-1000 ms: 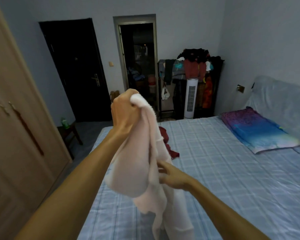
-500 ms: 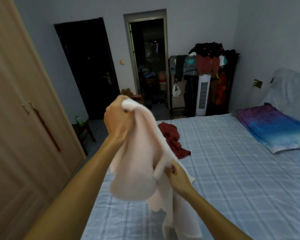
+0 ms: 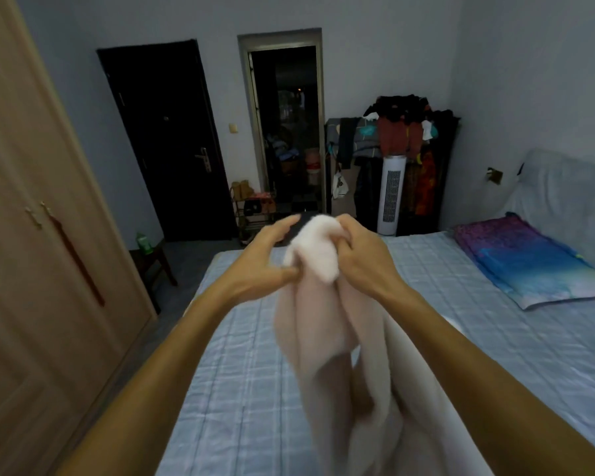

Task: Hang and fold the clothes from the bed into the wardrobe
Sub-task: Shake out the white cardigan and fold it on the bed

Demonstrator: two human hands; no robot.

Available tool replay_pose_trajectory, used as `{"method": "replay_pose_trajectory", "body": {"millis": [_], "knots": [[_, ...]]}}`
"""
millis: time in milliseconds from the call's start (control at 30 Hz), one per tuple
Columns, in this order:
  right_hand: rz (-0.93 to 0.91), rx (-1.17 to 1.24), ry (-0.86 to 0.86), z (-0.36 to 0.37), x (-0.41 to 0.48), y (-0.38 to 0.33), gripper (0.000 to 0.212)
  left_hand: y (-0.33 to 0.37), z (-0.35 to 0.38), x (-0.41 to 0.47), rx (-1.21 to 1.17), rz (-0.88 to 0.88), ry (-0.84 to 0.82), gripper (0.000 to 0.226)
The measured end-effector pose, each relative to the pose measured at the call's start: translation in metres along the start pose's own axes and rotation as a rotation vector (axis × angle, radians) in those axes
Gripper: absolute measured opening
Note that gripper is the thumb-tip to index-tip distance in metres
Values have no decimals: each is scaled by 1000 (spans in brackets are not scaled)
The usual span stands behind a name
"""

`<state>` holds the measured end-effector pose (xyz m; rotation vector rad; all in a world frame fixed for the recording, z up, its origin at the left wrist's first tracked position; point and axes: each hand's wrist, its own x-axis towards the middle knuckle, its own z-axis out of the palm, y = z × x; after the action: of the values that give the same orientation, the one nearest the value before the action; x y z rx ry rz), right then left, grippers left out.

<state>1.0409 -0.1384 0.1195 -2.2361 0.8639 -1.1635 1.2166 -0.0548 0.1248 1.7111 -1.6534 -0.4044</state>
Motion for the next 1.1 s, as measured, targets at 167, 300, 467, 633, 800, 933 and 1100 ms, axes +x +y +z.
{"method": "replay_pose_trajectory", "body": {"millis": [167,300,467,633,800,933,1100], "knots": [[-48,-67,-51,-24,9,-15,22,43,13,10,-120,278,51,78],[-44,1,-125,-39,7,-11,18,55,23,17,-88,290,267,32],[165,259,-36,-21,-28,12,19,55,52,26,-75,236,432,5],[267,239,208,20,-103,45,22,40,61,24,-6,157,565,5],[535,309,-34,72,-168,57,28,49,60,15,67,176,683,7],[569,234,-199,103,-184,60,15,50,56,7,43,183,727,8],[664,-13,-56,93,-168,82,31,32,35,-4,-15,133,754,3]]}}
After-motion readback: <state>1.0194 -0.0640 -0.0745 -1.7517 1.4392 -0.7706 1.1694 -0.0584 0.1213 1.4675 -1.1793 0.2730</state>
